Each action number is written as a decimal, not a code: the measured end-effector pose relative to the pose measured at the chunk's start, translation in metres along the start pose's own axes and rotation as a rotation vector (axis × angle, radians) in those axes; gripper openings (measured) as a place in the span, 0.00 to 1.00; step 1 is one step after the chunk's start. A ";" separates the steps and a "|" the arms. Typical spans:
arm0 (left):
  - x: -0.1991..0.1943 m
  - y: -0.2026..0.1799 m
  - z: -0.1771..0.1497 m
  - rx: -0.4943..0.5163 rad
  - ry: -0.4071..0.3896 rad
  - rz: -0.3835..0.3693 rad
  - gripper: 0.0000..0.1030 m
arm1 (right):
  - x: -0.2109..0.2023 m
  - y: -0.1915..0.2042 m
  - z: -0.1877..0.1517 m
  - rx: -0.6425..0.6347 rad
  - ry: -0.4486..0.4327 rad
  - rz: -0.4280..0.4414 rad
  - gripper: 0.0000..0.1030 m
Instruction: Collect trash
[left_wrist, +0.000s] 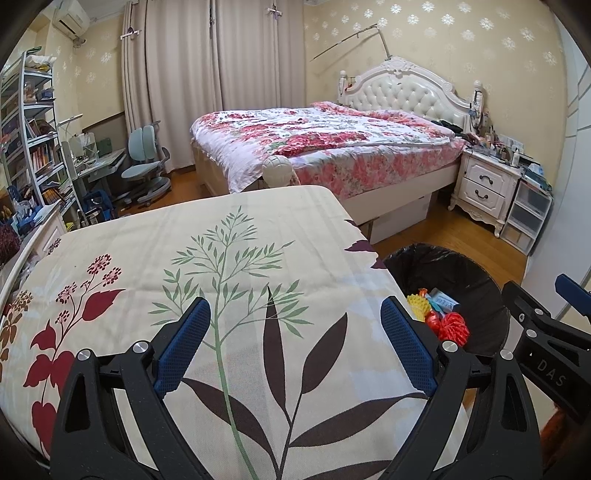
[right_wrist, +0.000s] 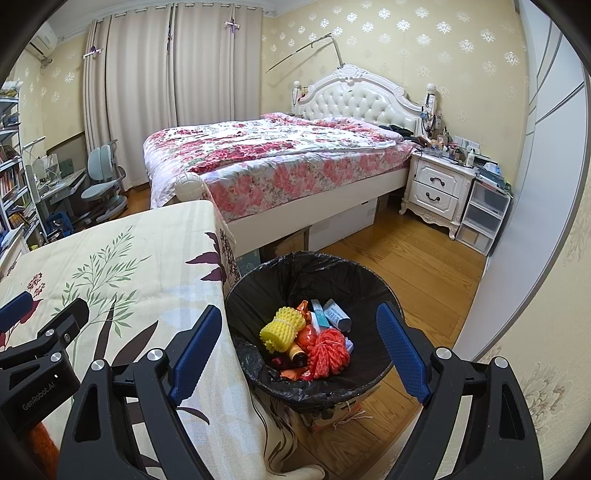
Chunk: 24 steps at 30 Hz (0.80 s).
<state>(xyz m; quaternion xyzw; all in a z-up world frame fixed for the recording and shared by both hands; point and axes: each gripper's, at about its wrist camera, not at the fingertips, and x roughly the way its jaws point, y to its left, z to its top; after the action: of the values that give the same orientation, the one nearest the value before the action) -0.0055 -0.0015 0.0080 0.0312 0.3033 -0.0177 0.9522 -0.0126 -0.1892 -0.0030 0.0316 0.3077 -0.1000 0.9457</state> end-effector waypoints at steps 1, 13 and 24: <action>-0.001 -0.001 -0.001 -0.002 0.000 -0.002 0.88 | 0.000 0.000 0.000 0.000 0.000 0.000 0.81; -0.008 -0.005 -0.002 -0.003 -0.008 -0.006 0.92 | 0.001 0.001 0.000 -0.001 0.000 0.000 0.81; -0.008 -0.006 0.000 0.003 -0.015 -0.017 0.92 | 0.001 0.001 0.000 -0.002 0.001 -0.001 0.81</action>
<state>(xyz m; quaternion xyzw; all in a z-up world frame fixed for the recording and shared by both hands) -0.0125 -0.0072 0.0127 0.0297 0.2962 -0.0267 0.9543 -0.0120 -0.1878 -0.0036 0.0308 0.3080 -0.1000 0.9456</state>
